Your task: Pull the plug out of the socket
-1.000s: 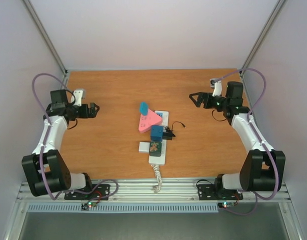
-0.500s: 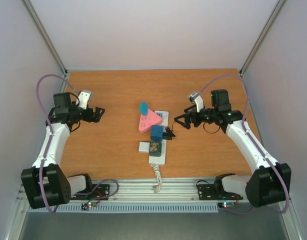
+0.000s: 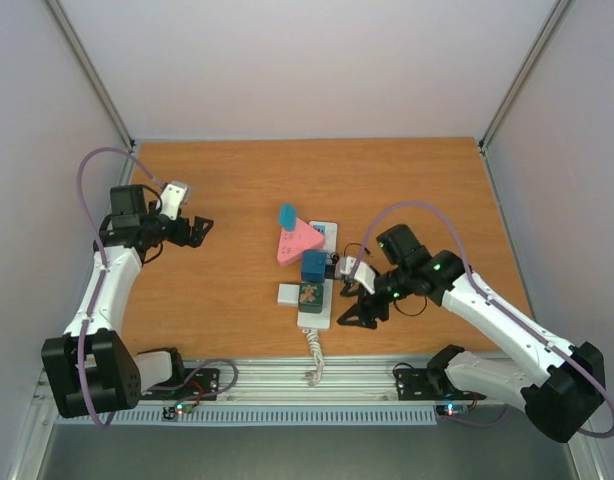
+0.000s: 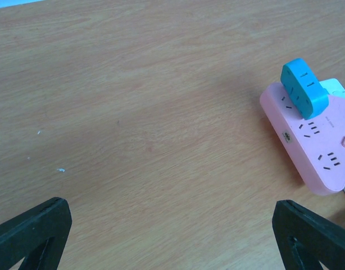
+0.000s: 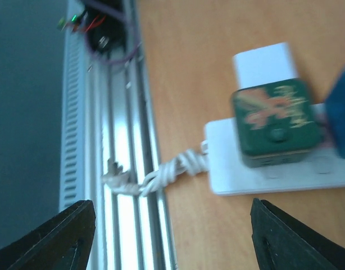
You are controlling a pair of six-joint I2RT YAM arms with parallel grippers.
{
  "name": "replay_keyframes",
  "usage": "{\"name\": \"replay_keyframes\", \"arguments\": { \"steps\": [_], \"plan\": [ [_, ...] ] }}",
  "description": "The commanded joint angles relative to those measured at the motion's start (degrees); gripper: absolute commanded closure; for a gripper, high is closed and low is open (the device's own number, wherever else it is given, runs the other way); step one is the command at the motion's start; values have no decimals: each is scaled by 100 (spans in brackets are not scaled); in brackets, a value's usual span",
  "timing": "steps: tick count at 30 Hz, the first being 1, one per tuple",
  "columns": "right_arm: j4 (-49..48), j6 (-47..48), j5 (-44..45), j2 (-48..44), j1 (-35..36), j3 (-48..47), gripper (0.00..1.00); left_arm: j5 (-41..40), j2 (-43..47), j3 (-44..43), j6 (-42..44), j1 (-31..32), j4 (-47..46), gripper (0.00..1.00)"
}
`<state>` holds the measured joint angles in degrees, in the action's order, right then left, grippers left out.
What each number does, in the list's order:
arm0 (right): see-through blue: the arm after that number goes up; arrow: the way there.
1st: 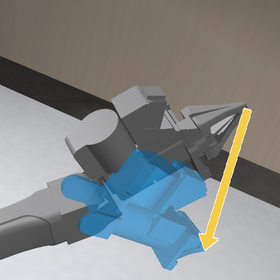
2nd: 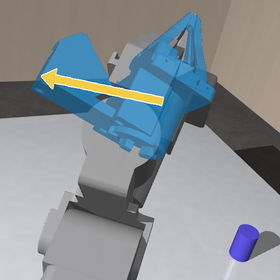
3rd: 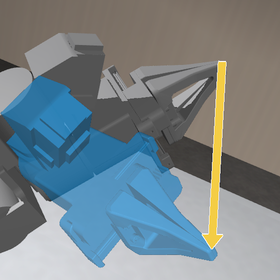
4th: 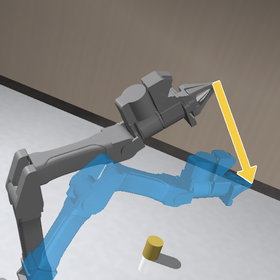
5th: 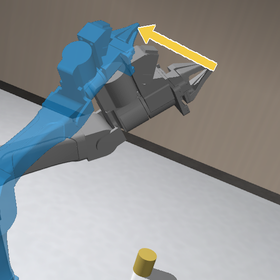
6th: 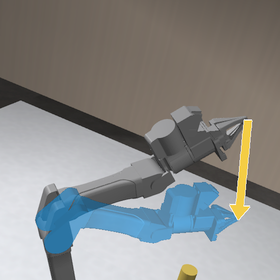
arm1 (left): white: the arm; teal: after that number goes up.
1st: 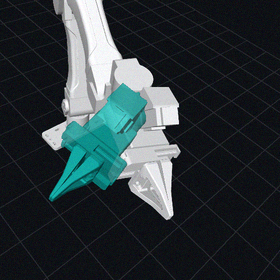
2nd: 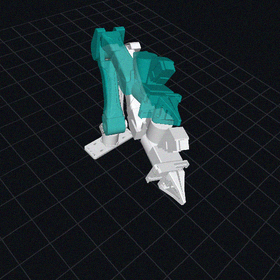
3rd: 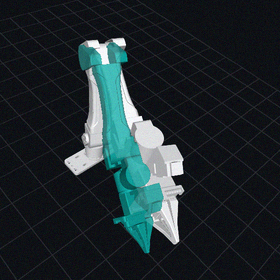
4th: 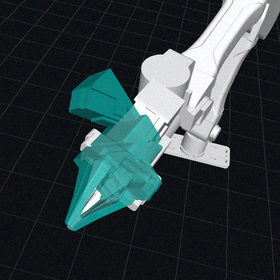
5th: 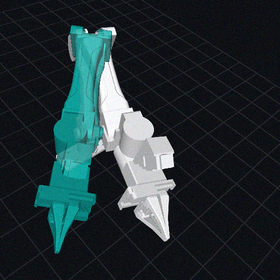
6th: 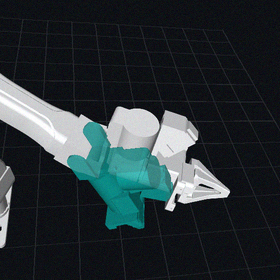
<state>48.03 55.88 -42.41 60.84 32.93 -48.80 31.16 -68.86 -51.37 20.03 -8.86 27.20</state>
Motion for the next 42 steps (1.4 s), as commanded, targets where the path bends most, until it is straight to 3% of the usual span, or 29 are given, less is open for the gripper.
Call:
{"name": "replay_keyframes", "arguments": {
  "steps": [1,5,10,18,32,42],
  "plan": [
    [240,152,506,-147,844,242,26,106,84,-148,123,49,-25,0],
    [-74,-68,996,-32,1633,542,34,92,126,-137,141,60,3,0],
    [-688,-389,1688,271,2610,895,38,101,132,-120,190,65,70,0],
    [-1665,-683,2378,1062,3324,1140,42,18,154,-101,263,71,107,0],
    [-3134,-1149,3395,2072,3279,1370,49,42,203,-48,314,69,101,0],
    [-3523,-983,3442,2157,2381,1367,50,274,239,-58,705,90,372,0]
  ]
}}
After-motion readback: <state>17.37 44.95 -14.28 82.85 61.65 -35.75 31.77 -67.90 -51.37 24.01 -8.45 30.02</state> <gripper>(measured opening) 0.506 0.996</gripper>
